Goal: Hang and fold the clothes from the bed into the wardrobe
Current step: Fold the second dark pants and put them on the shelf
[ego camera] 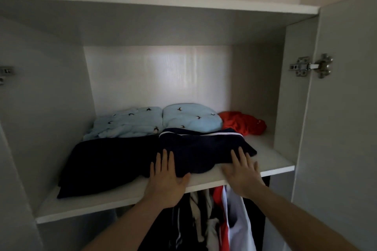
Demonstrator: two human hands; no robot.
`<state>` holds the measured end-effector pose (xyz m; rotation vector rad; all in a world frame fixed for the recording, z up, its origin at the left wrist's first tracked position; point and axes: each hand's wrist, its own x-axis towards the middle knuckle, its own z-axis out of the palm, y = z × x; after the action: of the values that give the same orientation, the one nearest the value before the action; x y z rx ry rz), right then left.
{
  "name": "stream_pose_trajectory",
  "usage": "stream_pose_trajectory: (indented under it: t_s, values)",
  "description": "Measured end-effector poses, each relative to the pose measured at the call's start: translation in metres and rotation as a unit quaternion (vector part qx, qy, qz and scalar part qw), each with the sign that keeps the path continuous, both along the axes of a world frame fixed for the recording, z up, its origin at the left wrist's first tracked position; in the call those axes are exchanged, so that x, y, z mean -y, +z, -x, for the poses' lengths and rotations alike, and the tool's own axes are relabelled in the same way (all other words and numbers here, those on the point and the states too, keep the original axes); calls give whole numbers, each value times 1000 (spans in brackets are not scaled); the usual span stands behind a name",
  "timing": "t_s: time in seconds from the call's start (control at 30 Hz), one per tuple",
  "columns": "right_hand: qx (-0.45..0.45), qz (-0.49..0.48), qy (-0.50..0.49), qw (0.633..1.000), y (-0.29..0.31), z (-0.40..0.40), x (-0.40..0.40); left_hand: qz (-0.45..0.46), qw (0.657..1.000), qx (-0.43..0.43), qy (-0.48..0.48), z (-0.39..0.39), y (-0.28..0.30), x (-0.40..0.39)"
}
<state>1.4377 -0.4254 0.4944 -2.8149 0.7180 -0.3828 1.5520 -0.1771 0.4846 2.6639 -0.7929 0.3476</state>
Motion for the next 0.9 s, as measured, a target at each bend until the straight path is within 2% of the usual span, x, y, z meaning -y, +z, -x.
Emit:
stream_pose_trajectory:
  t_s: [0.13, 0.37, 0.43, 0.53, 0.67, 0.8, 0.9]
  values:
    - [-34, 21, 8, 999, -10, 29, -36, -15, 1000, 16, -5, 24, -3, -18]
    - [-49, -66, 48, 995, -13, 80, -86, -26, 999, 7, -22, 84, -23, -66]
    - [-41, -61, 74, 994, -9, 93, -97, 22, 997, -63, -43, 102, -21, -80]
    - [9, -58, 136, 989, -2, 116, -115, 160, 973, -150, -78, 139, -6, -103]
    - [79, -97, 237, 964, 14, 153, -140, 223, 972, -62, -49, 200, 6, -150]
    - [127, -122, 342, 923, 24, 201, -158, 266, 962, 34, 45, 266, 20, -207]
    - [120, -147, 388, 902, 25, 236, -163, 243, 954, 100, 144, 315, 38, -250]
